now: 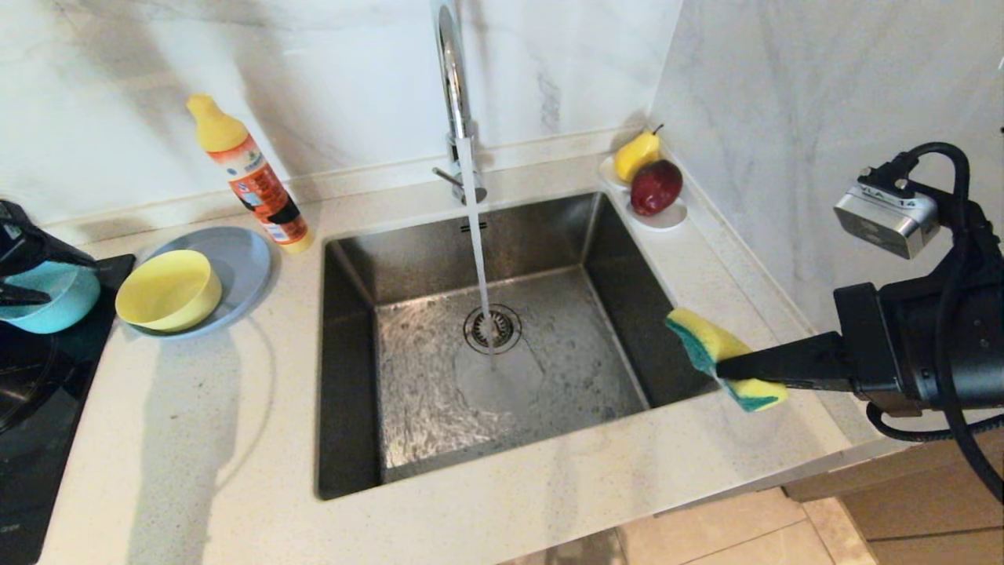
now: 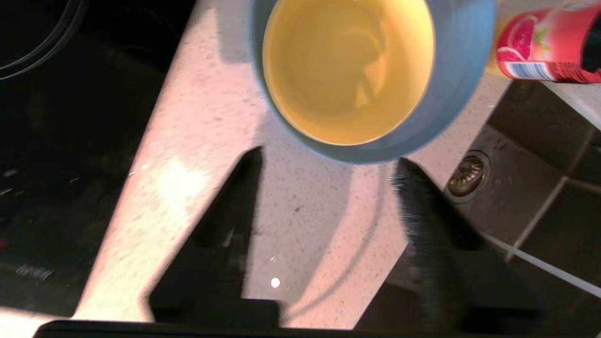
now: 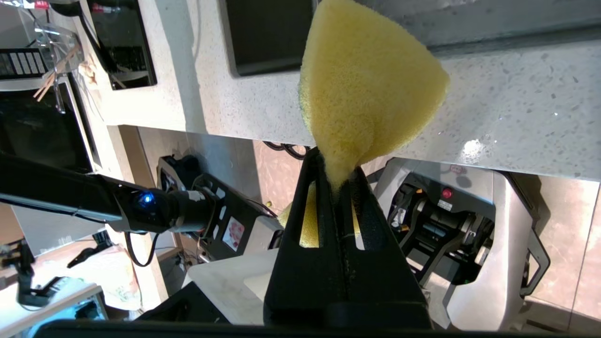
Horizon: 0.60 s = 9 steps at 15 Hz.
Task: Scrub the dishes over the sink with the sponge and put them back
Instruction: Wash the bowl
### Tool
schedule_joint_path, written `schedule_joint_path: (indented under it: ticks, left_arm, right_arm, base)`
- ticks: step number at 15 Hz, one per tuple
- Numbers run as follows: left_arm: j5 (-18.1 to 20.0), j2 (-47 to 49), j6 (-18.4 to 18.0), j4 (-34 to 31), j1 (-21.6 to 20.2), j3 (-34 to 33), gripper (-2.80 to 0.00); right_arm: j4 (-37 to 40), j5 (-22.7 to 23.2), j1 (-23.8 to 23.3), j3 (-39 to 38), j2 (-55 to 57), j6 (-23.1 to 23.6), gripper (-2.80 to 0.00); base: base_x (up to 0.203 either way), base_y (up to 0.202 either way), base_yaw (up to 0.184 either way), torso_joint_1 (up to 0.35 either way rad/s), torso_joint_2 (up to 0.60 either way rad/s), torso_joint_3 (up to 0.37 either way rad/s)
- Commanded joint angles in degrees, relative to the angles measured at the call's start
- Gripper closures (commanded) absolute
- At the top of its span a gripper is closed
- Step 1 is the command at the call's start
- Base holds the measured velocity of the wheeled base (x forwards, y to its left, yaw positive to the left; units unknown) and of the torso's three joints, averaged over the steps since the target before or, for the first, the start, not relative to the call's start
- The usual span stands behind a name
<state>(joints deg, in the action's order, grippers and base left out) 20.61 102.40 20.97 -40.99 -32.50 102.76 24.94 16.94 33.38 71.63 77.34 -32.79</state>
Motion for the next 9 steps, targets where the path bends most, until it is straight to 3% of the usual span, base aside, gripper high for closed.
schedule_joint_path:
  ticks: [1, 2, 5, 9]
  left_arm:
    - [-3.8, 2.1, -1.1, -3.0, 0.0, 3.4, 0.00]
    - [-6.1, 2.7, -4.2, -3.9, 0.0, 3.6, 0.00]
    - [-7.0, 5.8, -11.1, -8.4, 0.0, 4.7, 0.00]
    - [-6.7, 8.6, -11.4, -7.3, 2.0, 5.1, 0.00]
  right_arm:
    - [0.1, 0.1, 0.0, -0.3, 0.0, -0.2, 0.00]
    - [0.1, 0.1, 0.0, -0.3, 0.0, -0.2, 0.00]
    - [0.1, 0.1, 0.0, -0.4, 0.5, -0.2, 0.00]
    - [0.1, 0.1, 0.0, -0.3, 0.9, 0.7, 0.00]
  base:
    - [0.000, 0.000, 0.000, 0.000, 0.00, 0.000]
    - [0.000, 0.000, 0.000, 0.000, 0.00, 0.000]
    - [0.000, 0.000, 0.000, 0.000, 0.00, 0.000]
    - [0.000, 0.000, 0.000, 0.000, 0.00, 0.000]
